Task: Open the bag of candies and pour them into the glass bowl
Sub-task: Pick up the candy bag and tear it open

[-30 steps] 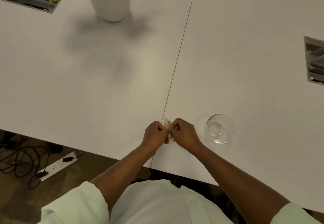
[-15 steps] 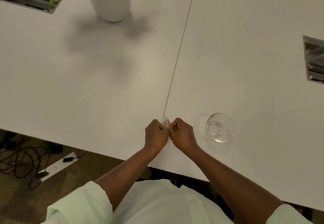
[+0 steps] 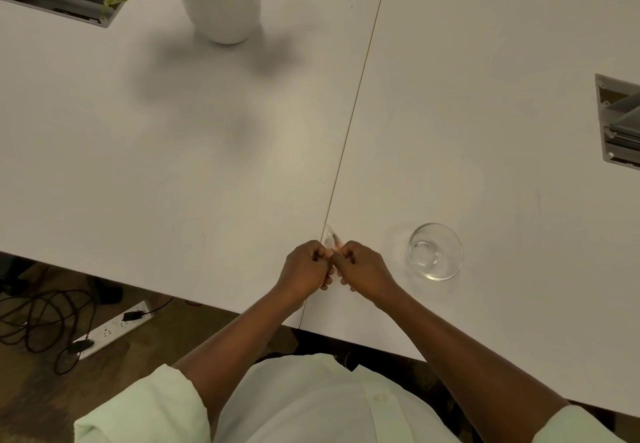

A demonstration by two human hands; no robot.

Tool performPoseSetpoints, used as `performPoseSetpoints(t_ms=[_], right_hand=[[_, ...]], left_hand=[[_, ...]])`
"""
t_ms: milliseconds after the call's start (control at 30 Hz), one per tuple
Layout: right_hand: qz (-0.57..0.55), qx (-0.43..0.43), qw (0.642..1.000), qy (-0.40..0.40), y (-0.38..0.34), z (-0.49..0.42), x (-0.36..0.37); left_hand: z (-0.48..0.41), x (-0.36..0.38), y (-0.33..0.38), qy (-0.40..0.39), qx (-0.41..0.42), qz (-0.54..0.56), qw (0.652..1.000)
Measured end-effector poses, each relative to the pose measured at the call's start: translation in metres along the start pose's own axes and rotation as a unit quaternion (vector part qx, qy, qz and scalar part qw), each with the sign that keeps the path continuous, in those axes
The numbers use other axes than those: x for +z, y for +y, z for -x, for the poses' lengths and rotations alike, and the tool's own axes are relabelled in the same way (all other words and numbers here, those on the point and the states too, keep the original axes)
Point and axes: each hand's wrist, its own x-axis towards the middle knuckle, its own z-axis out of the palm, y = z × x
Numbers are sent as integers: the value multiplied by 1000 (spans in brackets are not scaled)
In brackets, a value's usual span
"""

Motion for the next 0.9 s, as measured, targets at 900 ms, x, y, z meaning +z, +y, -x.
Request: performPoseSetpoints(t_ms=[900], right_hand=[[78, -43, 996, 6, 1, 3, 1]], left_hand=[[1, 2, 1, 51, 24, -27, 998]])
